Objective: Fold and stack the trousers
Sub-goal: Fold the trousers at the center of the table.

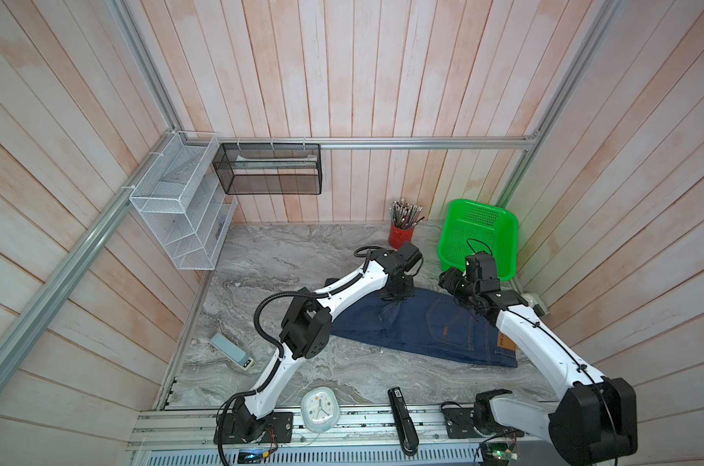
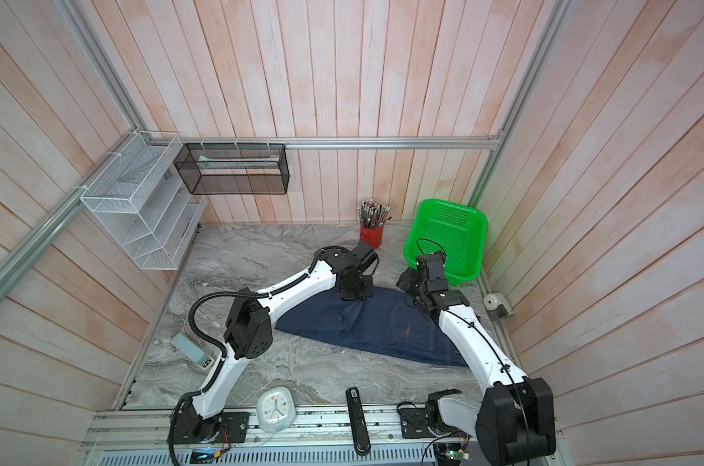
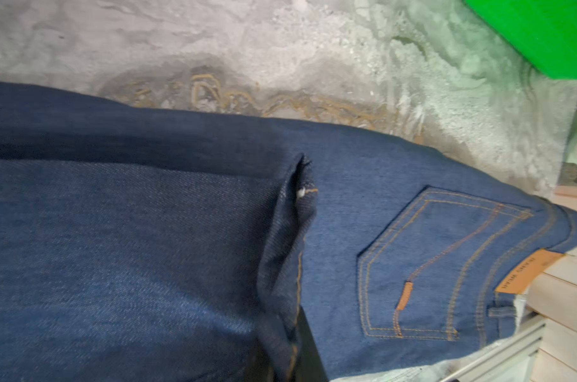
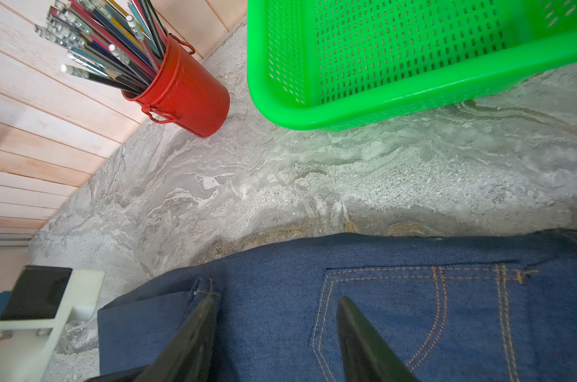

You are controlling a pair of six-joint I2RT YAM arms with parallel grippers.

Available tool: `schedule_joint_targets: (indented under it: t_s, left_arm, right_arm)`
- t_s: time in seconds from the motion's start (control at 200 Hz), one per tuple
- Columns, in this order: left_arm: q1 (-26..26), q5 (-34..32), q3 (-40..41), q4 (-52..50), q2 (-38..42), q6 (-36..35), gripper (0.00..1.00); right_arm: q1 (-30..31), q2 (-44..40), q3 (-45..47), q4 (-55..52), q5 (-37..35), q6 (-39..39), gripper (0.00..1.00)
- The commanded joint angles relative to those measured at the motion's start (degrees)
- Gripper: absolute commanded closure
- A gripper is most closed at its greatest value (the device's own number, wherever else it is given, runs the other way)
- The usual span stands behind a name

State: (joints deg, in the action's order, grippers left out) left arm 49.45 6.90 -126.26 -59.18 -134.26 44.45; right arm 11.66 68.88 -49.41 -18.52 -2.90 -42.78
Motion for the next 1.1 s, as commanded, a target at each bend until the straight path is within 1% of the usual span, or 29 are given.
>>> schedule_joint_targets:
  t_s: [0.0, 0.035, 0.075, 0.115, 0.185, 0.255, 0.27, 0.275, 0.285, 0.41, 0.495, 0.575, 0.635, 0.73, 0.785, 0.83, 0.89, 0.94, 1.01, 1.095]
  left_arm:
    - [0.96, 2.12, -2.12, 1.95, -1.99, 1.3, 0.95]
    - [1.01, 2.43, -2.14, 2.23, -2.3, 1.41, 0.89]
    - [1.23, 2.89, -2.28, 2.34, -2.54, 1.6, 0.79]
    - [1.33, 2.92, -2.43, 2.38, -2.67, 1.7, 0.64]
    - [1.38, 2.71, -2.67, 1.68, -2.14, 1.35, 0.33]
    - [1.27, 1.89, -2.68, 1.57, -0.56, 0.42, 0.19]
    - [1.15, 1.67, -2.6, 1.56, -0.07, 0.16, 0.05]
    - [1.16, 1.56, -2.55, 1.58, 0.08, 0.1, 0.02]
    - [1.06, 1.48, -2.52, 1.6, 0.47, -0.07, 0.0]
    - [0.14, -0.42, -1.09, 3.2, 6.36, -2.22, 0.0]
    - [-1.74, -3.61, 2.51, 3.77, 12.04, -3.3, 0.0]
    - [-5.63, -5.9, 10.4, 4.68, 18.3, -4.28, 0.0]
    - [-9.7, -6.45, 19.22, 6.34, 22.61, -5.83, 0.0]
    - [-17.0, -4.6, 30.8, 8.31, 26.77, -9.81, 0.0]
    - [-20.51, -3.35, 35.14, 8.46, 27.28, -12.28, 0.0]
    - [-22.77, -1.75, 37.42, 8.62, 27.21, -14.65, 0.0]
    - [-24.85, -1.23, 40.45, 10.08, 27.13, -16.74, 0.0]
    - [-26.69, 1.69, 42.67, 11.4, 26.71, -18.47, 0.0]
    - [-28.74, 3.74, 45.22, 13.18, 26.18, -19.71, 0.0]
    - [-31.02, 7.88, 47.71, 15.4, 25.5, -21.37, 0.0]
  right_arm:
    - [-0.54, -0.78, -0.23, -1.78, -1.14, 1.12, 0.4]
    - [-0.58, -0.7, -0.25, -1.71, -1.07, 1.12, 0.4]
    - [-0.66, -0.52, -0.25, -1.69, -1.02, 1.12, 0.4]
    - [-0.72, -0.49, -0.23, -1.73, -0.97, 1.21, 0.4]
    - [-0.72, -0.35, -0.25, -1.69, -0.8, 1.21, 0.4]
    - [-0.76, -0.16, -0.34, -1.7, -0.71, 1.21, 0.4]
    - [-0.76, -0.15, -0.38, -1.63, -0.66, 1.21, 0.4]
    - [-0.76, -0.15, -0.36, -1.61, -0.69, 1.17, 0.4]
    - [-0.76, -0.06, -0.41, -1.63, -0.64, 1.16, 0.4]
    - [-0.76, 0.22, -0.69, -1.2, 0.46, 1.12, 0.4]
    - [-0.44, 0.68, -0.41, -0.44, 2.94, 1.15, 0.4]
    - [1.78, 1.84, -0.33, 0.15, 4.32, 1.21, 0.41]
    - [4.65, 3.11, -0.19, 0.36, 4.64, 1.15, 0.41]
    - [9.13, 5.12, 0.35, 1.08, 5.22, -0.02, 0.41]
    - [11.42, 6.19, 0.99, 1.88, 5.23, -1.11, 0.41]
    - [12.7, 6.85, 1.4, 2.29, 5.3, -1.91, 0.41]
    - [14.02, 7.44, 1.72, 2.57, 5.31, -2.7, 0.41]
    - [14.72, 7.83, 1.71, 2.48, 5.66, -3.14, 0.41]
    - [15.54, 8.43, 1.78, 2.07, 5.66, -3.51, 0.41]
    - [16.47, 9.03, 2.07, 1.74, 5.88, -3.73, 0.41]
